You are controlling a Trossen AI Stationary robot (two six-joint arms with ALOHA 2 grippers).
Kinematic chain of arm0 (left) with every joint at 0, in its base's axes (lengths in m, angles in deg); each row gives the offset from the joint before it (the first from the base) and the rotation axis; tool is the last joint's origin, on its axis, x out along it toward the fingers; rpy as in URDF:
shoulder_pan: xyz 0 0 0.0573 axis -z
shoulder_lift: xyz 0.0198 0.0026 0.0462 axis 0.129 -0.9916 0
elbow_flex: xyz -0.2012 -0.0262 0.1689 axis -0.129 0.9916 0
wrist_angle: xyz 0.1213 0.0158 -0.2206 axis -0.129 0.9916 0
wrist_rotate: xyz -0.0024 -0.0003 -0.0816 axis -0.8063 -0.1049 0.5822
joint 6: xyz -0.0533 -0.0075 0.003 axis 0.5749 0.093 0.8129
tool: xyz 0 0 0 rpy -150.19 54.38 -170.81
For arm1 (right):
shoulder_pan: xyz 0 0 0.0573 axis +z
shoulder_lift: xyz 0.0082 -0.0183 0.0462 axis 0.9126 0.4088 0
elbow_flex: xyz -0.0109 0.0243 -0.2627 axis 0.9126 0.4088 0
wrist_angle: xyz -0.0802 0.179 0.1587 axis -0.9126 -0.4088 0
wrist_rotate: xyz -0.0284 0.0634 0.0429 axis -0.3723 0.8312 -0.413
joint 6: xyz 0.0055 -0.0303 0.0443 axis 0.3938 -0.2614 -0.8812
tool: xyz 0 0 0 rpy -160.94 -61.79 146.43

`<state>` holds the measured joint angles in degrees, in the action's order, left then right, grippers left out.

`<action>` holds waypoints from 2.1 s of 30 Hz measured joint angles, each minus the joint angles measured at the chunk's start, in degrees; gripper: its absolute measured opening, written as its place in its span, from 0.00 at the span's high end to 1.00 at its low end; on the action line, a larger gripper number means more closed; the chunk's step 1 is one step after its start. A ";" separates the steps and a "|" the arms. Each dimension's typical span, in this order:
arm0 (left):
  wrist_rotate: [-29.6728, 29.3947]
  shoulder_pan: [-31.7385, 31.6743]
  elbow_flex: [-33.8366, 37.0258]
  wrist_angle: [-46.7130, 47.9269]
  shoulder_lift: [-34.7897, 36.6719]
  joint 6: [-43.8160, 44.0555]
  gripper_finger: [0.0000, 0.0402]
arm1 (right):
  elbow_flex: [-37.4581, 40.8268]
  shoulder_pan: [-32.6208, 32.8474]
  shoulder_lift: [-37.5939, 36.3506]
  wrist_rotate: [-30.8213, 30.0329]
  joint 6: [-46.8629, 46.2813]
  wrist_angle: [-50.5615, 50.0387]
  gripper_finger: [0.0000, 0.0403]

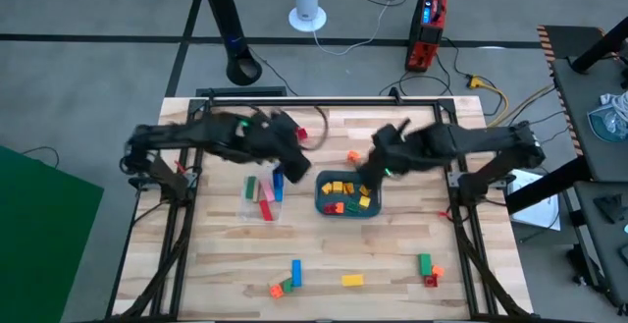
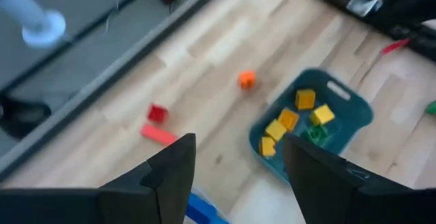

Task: Sort blocks by size
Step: Put the top middle orange square game piece into the blue bin

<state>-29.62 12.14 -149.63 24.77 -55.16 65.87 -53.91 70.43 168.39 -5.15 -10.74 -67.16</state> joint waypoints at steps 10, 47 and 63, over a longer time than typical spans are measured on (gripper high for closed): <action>-0.94 -2.55 2.16 -3.12 12.24 -13.99 0.49 | 0.00 -20.01 12.91 12.71 11.97 7.26 0.41; -0.41 -17.81 2.28 -2.96 24.93 -37.19 0.49 | 9.67 -29.34 31.84 24.74 6.85 23.49 0.36; -0.37 -17.88 2.28 -2.97 23.38 -37.67 0.49 | 12.56 -29.09 31.73 24.01 5.97 27.04 0.54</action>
<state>-29.98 -5.73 -147.35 21.79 -31.78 28.20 -41.35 41.34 200.12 18.86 -4.77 -40.12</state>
